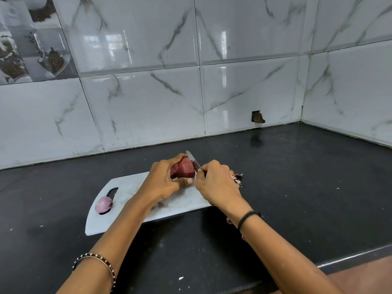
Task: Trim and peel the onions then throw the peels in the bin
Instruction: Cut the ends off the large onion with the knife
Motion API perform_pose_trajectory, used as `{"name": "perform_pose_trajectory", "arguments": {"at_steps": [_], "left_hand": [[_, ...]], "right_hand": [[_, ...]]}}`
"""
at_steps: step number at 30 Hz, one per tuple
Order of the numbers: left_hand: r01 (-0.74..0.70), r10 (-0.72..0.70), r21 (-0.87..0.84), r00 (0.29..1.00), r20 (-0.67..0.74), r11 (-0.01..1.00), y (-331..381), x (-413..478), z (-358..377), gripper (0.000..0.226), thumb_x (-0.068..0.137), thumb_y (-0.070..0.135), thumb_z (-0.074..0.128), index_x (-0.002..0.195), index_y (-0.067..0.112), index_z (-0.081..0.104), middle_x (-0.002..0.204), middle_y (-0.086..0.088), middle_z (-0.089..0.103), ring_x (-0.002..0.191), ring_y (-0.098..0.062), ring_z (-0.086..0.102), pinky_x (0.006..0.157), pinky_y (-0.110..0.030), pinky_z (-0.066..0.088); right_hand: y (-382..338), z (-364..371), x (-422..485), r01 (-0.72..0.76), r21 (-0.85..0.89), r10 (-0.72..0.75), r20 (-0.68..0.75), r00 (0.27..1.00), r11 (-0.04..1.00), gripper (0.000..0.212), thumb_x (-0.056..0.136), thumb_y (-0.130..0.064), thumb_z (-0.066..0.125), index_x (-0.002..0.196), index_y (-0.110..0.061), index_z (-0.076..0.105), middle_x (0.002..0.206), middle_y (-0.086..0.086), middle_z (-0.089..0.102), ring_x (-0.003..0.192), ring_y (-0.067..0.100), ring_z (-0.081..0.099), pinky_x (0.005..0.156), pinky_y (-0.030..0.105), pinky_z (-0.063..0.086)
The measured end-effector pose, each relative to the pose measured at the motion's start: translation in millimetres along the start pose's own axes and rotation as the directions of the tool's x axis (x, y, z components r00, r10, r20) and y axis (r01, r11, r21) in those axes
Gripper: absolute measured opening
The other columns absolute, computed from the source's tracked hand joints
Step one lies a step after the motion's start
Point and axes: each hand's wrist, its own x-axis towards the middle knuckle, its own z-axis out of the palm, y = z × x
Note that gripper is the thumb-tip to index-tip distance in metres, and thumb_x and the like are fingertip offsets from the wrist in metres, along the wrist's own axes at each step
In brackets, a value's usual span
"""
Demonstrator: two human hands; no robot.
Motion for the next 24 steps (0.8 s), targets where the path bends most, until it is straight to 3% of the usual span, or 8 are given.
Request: {"name": "perform_pose_trajectory", "arguments": {"at_steps": [3,8,12,15,17,21,24], "left_hand": [[-0.008,0.007,0.016,1.0,0.011,1.0,-3,3,2,0.079,0.075,0.035,0.09,0.146,0.026,0.055,0.12,0.007,0.073,0.114,-0.006,0.066,0.105,-0.024,0.048],[-0.013,0.013,0.024,1.0,-0.003,1.0,1,3,3,0.07,0.079,0.025,0.087,0.143,0.023,0.057,0.115,0.005,0.074,0.106,-0.007,0.067,0.088,-0.01,0.044],[-0.051,0.051,-0.004,0.998,0.021,0.999,3,2,2,0.055,0.078,0.022,0.085,0.128,0.033,0.065,0.104,0.009,0.076,0.101,-0.008,0.07,0.094,-0.021,0.053],[-0.051,0.052,-0.028,0.998,0.033,0.998,3,1,-1,0.056,0.079,0.024,0.086,0.13,0.032,0.064,0.106,0.01,0.075,0.098,-0.001,0.069,0.085,-0.009,0.048],[-0.048,0.049,-0.025,0.998,0.036,0.999,3,1,-1,0.061,0.079,0.022,0.087,0.136,0.026,0.062,0.108,0.01,0.074,0.096,0.005,0.065,0.081,0.001,0.041],[-0.031,0.031,0.009,0.999,0.032,0.999,4,1,-1,0.073,0.08,0.025,0.087,0.145,0.023,0.055,0.115,0.005,0.074,0.105,-0.006,0.067,0.094,-0.013,0.049],[-0.025,0.025,0.015,0.999,0.022,1.0,4,1,0,0.072,0.08,0.021,0.086,0.145,0.022,0.055,0.113,0.003,0.073,0.103,-0.009,0.066,0.078,0.003,0.041]], "right_hand": [[-5,2,7,0.009,-0.015,-0.009,0.009,1.0,1.0,0.021,0.099,-0.018,0.046,0.082,-0.007,0.051,0.094,0.019,0.062,0.066,0.027,0.044,0.054,0.028,0.035],[-10,-2,-1,0.043,-0.112,-0.04,0.035,0.999,0.993,0.017,0.099,-0.015,0.047,0.085,-0.007,0.047,0.09,0.014,0.052,0.075,0.032,0.045,0.064,0.033,0.036],[-13,-8,-11,0.046,-0.161,-0.038,0.054,0.998,0.986,0.015,0.1,-0.015,0.049,0.086,-0.009,0.045,0.089,0.013,0.049,0.077,0.032,0.043,0.067,0.033,0.036],[-17,-7,-11,0.042,-0.181,-0.033,0.055,0.998,0.983,0.022,0.101,-0.016,0.048,0.081,-0.012,0.04,0.085,0.008,0.043,0.079,0.032,0.044,0.068,0.034,0.036],[-17,-4,-8,0.042,-0.172,-0.034,0.046,0.998,0.984,0.016,0.102,-0.018,0.049,0.088,-0.011,0.046,0.09,0.009,0.045,0.077,0.031,0.046,0.068,0.033,0.037],[-15,1,-1,0.037,-0.158,-0.032,0.034,0.999,0.987,0.02,0.104,-0.02,0.049,0.107,-0.003,0.058,0.099,0.013,0.052,0.078,0.031,0.048,0.067,0.033,0.038],[-16,2,1,0.047,-0.167,-0.041,0.035,0.999,0.985,0.017,0.104,-0.019,0.048,0.105,-0.004,0.057,0.102,0.015,0.054,0.08,0.032,0.048,0.07,0.034,0.039]]}}
